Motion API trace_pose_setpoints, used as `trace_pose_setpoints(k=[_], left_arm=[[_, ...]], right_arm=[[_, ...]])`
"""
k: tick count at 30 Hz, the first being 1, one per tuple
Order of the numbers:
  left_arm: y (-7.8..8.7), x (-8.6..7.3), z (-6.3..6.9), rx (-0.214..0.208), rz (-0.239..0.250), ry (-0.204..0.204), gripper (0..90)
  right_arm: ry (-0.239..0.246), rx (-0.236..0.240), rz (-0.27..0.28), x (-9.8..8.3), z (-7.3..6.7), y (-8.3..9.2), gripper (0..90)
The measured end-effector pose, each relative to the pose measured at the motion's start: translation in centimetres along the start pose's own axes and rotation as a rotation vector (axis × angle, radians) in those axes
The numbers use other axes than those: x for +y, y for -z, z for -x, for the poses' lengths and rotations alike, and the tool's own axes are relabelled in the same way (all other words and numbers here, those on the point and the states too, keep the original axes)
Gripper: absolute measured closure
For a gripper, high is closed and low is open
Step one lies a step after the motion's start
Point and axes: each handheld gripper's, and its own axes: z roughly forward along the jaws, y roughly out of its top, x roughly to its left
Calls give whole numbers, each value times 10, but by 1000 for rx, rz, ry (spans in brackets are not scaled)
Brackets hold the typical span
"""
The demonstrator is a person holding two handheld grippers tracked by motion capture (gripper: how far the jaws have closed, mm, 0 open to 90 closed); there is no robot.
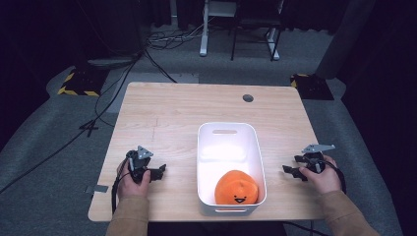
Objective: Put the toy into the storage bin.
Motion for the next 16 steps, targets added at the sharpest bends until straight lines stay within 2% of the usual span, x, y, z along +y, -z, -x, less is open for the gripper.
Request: trace_pose_setpoints(k=[4,6,16], left_arm=[[0,0,0,0,0,0,143],[0,0,0,0,0,0,142],[0,0,0,0,0,0,142]], right_arm=[[53,-21,55,-6,-1,-5,158],[70,-33,107,-11,-3,-10,113],[66,-38,104,-12,-4,-9,113]])
